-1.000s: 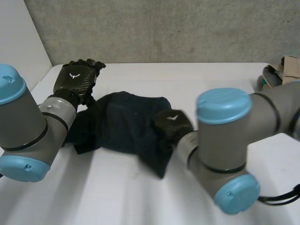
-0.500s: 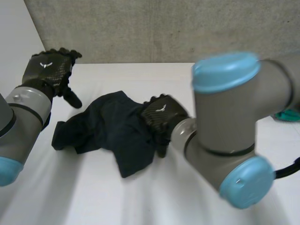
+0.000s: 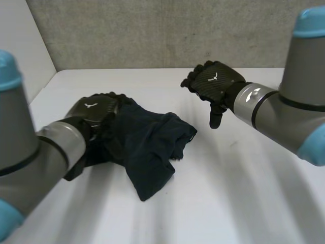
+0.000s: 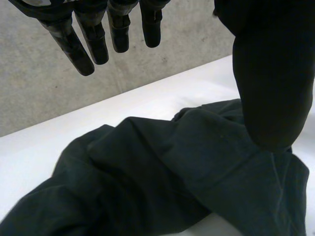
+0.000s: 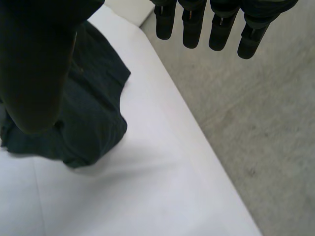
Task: Fold the laundry.
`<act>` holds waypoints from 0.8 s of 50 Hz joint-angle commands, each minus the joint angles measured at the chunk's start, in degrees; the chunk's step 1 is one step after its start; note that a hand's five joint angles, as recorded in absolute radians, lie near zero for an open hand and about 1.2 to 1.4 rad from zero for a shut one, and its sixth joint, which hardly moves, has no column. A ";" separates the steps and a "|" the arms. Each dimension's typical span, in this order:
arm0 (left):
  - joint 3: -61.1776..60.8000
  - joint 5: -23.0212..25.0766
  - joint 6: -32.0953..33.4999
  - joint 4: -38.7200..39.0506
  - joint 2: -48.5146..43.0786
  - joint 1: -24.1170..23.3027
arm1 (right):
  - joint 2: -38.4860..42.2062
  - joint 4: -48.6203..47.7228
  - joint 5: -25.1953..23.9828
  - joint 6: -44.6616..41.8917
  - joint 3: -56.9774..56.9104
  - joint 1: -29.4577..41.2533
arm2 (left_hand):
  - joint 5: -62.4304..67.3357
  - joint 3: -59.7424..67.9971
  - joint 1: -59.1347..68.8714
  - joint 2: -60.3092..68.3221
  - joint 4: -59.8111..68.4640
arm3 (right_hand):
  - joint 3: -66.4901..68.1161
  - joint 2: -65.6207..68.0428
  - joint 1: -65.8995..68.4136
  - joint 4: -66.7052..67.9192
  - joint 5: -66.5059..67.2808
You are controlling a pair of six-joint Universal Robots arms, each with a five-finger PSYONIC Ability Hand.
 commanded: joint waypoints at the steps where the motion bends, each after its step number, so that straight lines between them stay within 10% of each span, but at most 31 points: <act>1: 7.22 -9.26 -2.47 0.13 -9.35 -7.76 | 11.27 -4.66 2.75 4.72 -3.51 -0.09 | -2.85 -2.18 -1.33 -1.74 -1.59 | -1.97 -2.06 -2.91 -2.14 -2.77; 18: 24.63 -21.92 -1.86 -3.21 -30.54 -13.04 | 29.74 -7.22 4.25 42.61 -13.97 1.75 | 6.92 7.59 8.43 8.03 8.18 | 0.18 0.09 -0.77 0.01 -0.63; 23: 24.99 -23.51 -0.54 -1.72 -28.79 -12.42 | 30.09 -7.04 3.10 45.42 -15.12 2.46 | 40.68 41.35 42.19 41.79 41.94 | 60.29 60.21 59.35 60.13 59.49; 26: 24.64 -23.69 1.13 -0.40 -25.98 -11.55 | 26.68 -7.13 4.15 46.74 -15.12 1.40 | 66.79 67.46 68.31 67.90 68.05 | 68.03 67.94 67.09 67.86 67.23; 40: 24.99 -13.23 10.18 -1.10 1.79 -4.87 | -7.23 -0.90 -1.28 27.52 -9.23 -3.87 | 67.15 67.82 68.67 68.26 68.41 | 68.03 67.94 67.09 67.86 67.23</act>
